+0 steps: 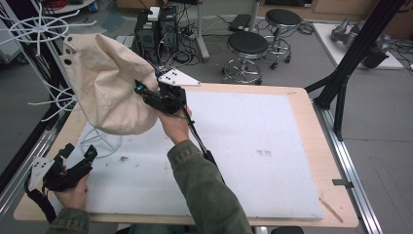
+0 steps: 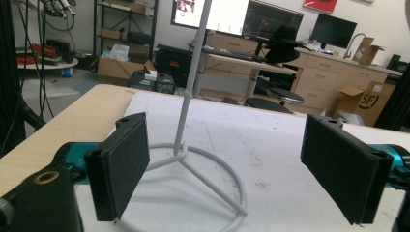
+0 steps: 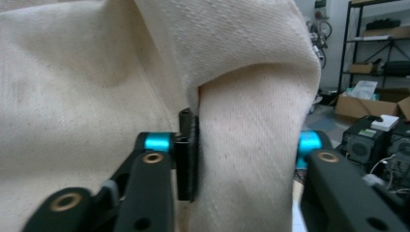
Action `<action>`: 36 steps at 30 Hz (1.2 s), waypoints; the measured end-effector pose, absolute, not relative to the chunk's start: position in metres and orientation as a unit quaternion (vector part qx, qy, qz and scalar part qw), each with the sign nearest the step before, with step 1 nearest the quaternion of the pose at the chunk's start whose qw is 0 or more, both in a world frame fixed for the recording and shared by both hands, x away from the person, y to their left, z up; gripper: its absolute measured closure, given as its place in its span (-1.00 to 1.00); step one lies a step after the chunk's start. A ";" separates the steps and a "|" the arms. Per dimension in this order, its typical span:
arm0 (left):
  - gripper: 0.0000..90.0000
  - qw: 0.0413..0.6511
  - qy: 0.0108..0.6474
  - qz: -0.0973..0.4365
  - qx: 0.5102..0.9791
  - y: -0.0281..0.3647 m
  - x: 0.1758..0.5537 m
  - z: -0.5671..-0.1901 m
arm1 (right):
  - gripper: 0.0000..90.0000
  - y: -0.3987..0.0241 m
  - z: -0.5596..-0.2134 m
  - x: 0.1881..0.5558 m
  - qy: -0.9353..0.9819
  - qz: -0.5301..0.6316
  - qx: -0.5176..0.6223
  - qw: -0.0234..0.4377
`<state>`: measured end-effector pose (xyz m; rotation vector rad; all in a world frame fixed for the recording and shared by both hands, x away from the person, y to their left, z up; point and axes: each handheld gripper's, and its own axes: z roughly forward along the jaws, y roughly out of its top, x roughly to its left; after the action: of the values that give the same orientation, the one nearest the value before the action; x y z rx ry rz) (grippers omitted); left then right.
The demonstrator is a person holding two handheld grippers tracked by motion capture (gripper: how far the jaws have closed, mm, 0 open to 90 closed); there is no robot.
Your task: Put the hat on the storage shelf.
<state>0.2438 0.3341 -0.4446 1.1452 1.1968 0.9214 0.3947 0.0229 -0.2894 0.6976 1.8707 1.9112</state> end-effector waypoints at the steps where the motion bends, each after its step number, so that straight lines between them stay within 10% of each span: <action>1: -0.61 0.584 0.513 0.395 0.490 0.334 0.244 -0.445 | 0.22 0.023 -0.290 0.394 0.664 0.679 0.250 0.188; 19: -0.61 0.585 0.512 0.395 0.490 0.334 0.243 -0.444 | -0.75 0.011 -0.286 0.394 0.644 0.682 0.277 0.207; 36: -0.61 0.587 0.512 0.392 0.489 0.332 0.241 -0.444 | -0.75 -0.070 -0.287 0.370 0.636 0.667 0.285 0.263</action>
<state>0.2414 0.3317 -0.4437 1.1396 1.1939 0.9124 0.3699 -0.0699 -0.2872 0.7715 1.7216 1.8039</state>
